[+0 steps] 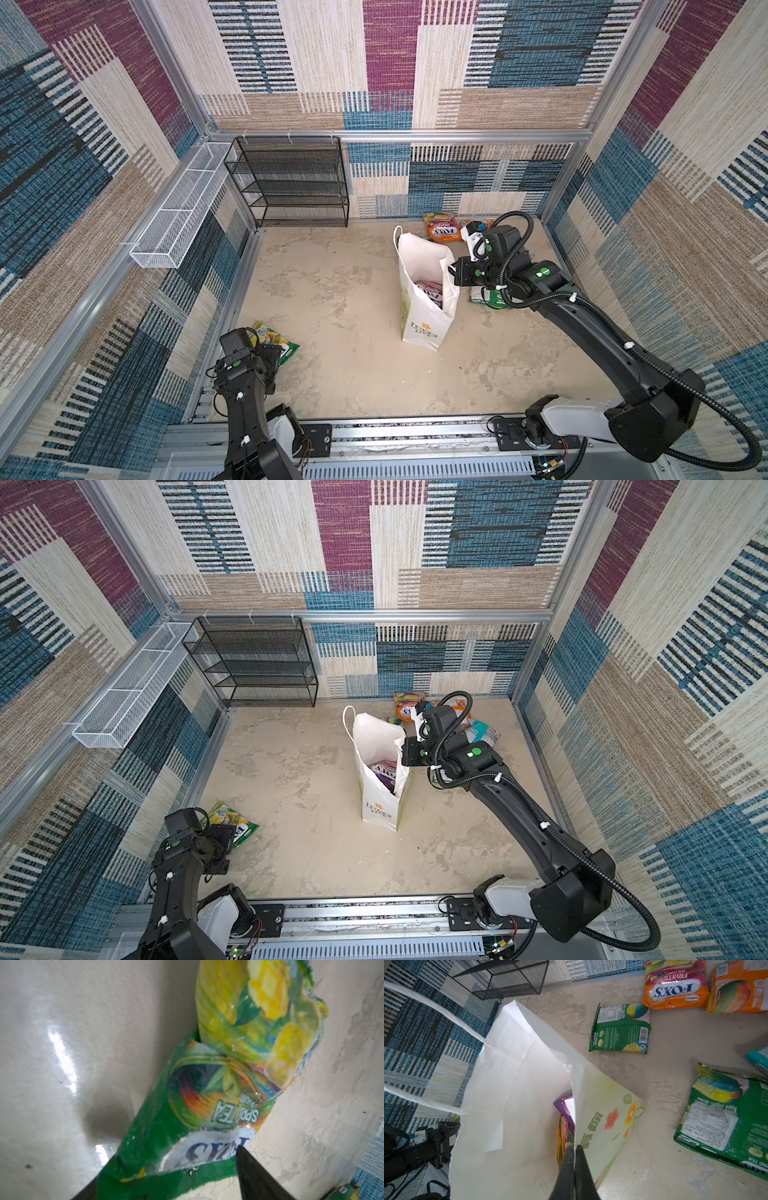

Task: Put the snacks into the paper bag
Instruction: 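Lower the left gripper onto the green Fox's Mango Tea packet and grasp it, then lift the green packet with the left gripper and carry it over the bag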

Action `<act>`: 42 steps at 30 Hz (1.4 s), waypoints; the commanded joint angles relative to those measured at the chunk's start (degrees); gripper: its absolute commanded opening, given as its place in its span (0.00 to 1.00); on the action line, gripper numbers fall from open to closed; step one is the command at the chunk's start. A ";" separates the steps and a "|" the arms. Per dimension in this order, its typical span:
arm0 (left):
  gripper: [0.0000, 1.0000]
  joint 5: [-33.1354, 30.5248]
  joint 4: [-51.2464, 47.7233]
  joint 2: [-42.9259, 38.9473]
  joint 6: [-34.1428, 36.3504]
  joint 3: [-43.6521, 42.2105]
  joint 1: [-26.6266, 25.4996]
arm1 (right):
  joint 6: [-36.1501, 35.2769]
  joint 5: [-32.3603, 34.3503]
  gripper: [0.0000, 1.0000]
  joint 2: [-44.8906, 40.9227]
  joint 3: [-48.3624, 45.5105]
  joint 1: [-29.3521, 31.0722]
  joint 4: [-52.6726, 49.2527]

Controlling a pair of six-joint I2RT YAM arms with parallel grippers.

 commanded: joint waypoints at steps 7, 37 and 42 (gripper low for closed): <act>0.65 2.55 7.96 5.03 0.75 -1.99 0.18 | 0.37 -0.48 0.02 -0.81 0.23 0.04 0.90; 0.00 24.25 -0.14 -3.61 10.88 11.67 0.01 | 0.45 -1.46 0.02 -1.37 0.07 0.07 1.85; 0.00 29.42 -3.46 -4.45 13.63 17.81 -1.12 | 0.45 -1.80 0.01 -1.29 0.32 0.04 1.87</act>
